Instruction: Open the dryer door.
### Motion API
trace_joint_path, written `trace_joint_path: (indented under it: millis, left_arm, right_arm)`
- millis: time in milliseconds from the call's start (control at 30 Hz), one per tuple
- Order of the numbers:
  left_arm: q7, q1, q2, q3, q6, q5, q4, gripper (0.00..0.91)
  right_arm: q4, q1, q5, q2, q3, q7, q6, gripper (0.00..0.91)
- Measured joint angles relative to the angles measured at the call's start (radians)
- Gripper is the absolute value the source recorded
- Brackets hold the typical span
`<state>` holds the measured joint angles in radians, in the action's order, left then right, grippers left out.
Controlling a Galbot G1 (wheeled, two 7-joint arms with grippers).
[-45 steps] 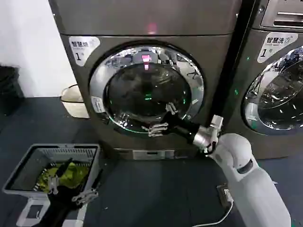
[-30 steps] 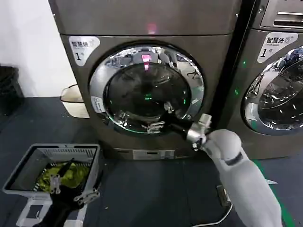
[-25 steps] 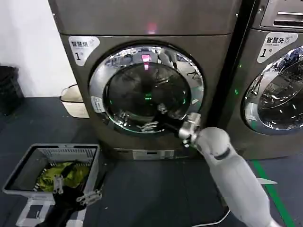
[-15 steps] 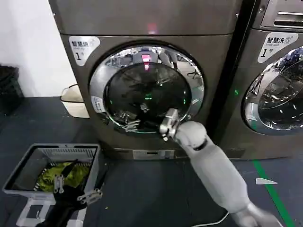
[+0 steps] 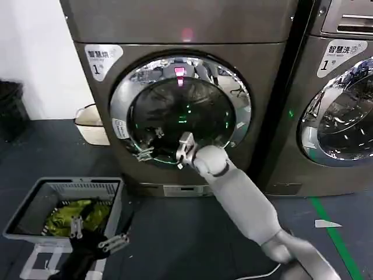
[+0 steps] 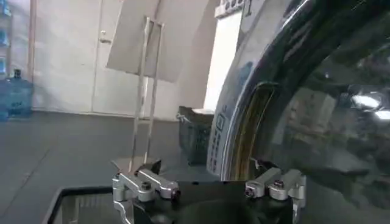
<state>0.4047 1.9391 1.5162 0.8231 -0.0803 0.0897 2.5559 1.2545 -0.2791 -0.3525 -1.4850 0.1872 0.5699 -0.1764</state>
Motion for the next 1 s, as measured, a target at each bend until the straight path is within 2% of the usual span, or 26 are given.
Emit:
trace_joint_path:
  millis: [400,700,800,1000]
  left_arm:
    - [0.013,-0.003,0.002,-0.007,-0.009,-0.011,0.012,0.907]
    - [-0.021,-0.029,0.004,-0.001,0.013,-0.032,-0.016,0.907]
    - [-0.047,-0.040,0.002,-0.001,0.035,-0.025,-0.030,0.907]
    - [0.043,-0.070,-0.017,0.040,-0.010,0.065,-0.057,0.907]
  right_arm:
    - [-0.078,0.051,-0.009,-0.063,0.022,-0.004,0.005,0.907]
    - [-0.062,0.046,-0.034,-0.050,0.022,0.062,-0.011,0.907]
    - [-0.042,0.029,-0.060,-0.034,0.017,0.110,-0.036,0.907]
    - [0.019,-0.010,-0.086,0.007,0.019,0.199,-0.060,0.907]
